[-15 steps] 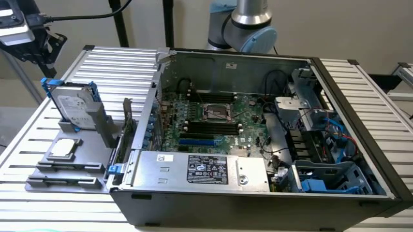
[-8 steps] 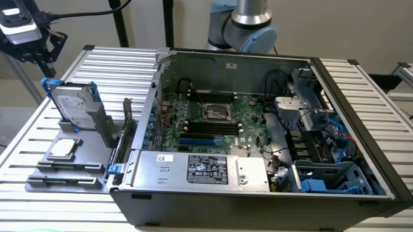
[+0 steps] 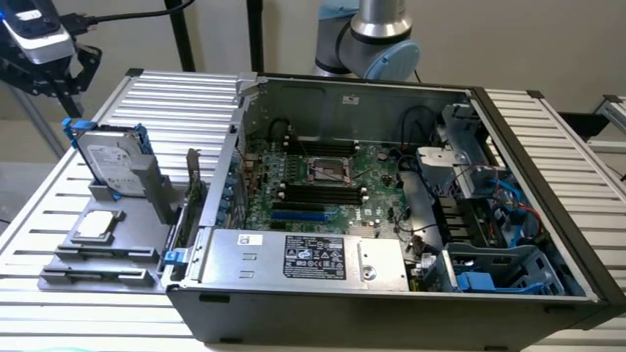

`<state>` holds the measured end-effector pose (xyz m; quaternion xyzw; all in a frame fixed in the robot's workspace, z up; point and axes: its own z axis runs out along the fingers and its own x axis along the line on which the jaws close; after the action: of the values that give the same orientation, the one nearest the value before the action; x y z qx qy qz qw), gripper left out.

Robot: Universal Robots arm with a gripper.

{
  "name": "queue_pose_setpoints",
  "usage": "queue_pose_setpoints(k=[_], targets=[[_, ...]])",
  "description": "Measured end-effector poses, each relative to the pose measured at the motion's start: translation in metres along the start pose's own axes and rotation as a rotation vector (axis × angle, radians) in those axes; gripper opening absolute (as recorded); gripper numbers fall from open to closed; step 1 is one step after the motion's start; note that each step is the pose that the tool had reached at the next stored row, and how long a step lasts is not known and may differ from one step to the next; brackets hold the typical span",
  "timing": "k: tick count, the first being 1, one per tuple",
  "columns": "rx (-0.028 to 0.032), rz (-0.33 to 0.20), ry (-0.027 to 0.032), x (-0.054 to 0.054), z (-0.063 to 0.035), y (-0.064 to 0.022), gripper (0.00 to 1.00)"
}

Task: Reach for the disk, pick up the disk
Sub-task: 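Pick up the disk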

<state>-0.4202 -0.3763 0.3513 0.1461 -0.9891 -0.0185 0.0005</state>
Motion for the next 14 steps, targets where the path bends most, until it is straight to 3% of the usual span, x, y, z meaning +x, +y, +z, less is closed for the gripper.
queue_pose_setpoints(k=[14], targets=[[-0.0011,-0.254,0.0094,0.0,-0.0011,0.0,0.11]])
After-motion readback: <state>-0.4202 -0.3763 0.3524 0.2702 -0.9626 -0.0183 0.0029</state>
